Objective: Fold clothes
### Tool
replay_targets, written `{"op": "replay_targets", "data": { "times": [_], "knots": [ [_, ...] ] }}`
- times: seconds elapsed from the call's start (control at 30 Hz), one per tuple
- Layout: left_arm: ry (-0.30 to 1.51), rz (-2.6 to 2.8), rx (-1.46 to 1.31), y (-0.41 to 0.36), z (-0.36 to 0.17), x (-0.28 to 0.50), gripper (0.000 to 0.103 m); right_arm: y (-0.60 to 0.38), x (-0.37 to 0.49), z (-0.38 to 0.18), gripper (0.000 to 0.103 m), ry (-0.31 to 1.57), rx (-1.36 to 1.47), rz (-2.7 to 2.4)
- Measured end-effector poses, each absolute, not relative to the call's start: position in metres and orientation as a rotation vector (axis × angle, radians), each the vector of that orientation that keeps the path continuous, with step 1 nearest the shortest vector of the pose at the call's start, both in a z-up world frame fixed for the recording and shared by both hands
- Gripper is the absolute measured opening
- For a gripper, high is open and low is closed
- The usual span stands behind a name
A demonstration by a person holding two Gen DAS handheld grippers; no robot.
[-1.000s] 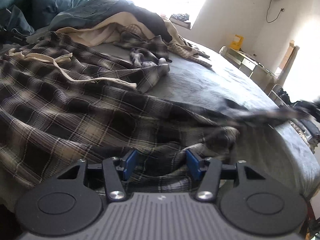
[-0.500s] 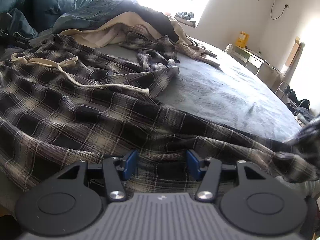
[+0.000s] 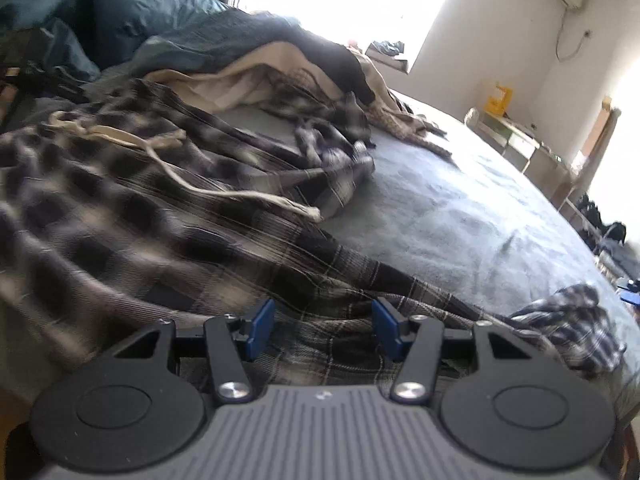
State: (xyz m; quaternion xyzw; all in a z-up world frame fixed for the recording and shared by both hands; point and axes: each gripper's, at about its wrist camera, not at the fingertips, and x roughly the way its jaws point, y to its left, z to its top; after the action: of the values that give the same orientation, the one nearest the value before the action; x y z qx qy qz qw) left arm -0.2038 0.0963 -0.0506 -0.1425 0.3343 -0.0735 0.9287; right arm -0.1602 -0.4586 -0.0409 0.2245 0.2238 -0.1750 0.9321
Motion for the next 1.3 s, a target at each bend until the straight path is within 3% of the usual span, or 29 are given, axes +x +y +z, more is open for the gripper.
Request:
{"op": "replay_targets", "data": {
  "times": [0.07,0.17,0.43,0.7,0.87,1.03,1.2,1.27,1.3],
  "knots": [
    [0.673,-0.138,-0.314,0.106,-0.043,-0.217,0.056,-0.431,-0.179,-0.024,0.041,0.401,0.364,-0.249],
    [0.676,-0.096,-0.332,0.117,-0.039,-0.236,0.056,-0.373,-0.201,-0.007,0.047,0.355,0.223,-0.019],
    [0.679,-0.154,-0.335,0.107,-0.045,-0.25,0.056,-0.234,-0.222,-0.037,0.049,0.493,-0.154,0.433],
    [0.669,-0.473,-0.21,0.028,-0.035,-0.22,0.056,-0.315,-0.243,-0.051,0.049,0.601,0.367,0.22],
    [0.666,-0.683,0.05,-0.046,-0.043,-0.217,0.056,-0.401,-0.262,-0.082,0.049,0.583,0.834,-0.036],
    [0.57,-0.786,0.324,-0.095,-0.051,-0.234,0.056,-0.431,-0.25,-0.095,0.049,0.567,0.918,-0.11],
    [0.528,-0.815,0.457,-0.118,-0.059,-0.236,0.056,-0.433,-0.227,-0.098,0.042,0.536,0.92,-0.091],
    [0.526,-0.821,0.487,-0.123,-0.064,-0.233,0.054,-0.433,-0.22,-0.099,0.02,0.529,0.921,-0.095],
    [0.525,-0.818,0.499,-0.125,-0.066,-0.232,0.053,-0.433,-0.218,-0.099,0.013,0.524,0.923,-0.096]
  ]
}}
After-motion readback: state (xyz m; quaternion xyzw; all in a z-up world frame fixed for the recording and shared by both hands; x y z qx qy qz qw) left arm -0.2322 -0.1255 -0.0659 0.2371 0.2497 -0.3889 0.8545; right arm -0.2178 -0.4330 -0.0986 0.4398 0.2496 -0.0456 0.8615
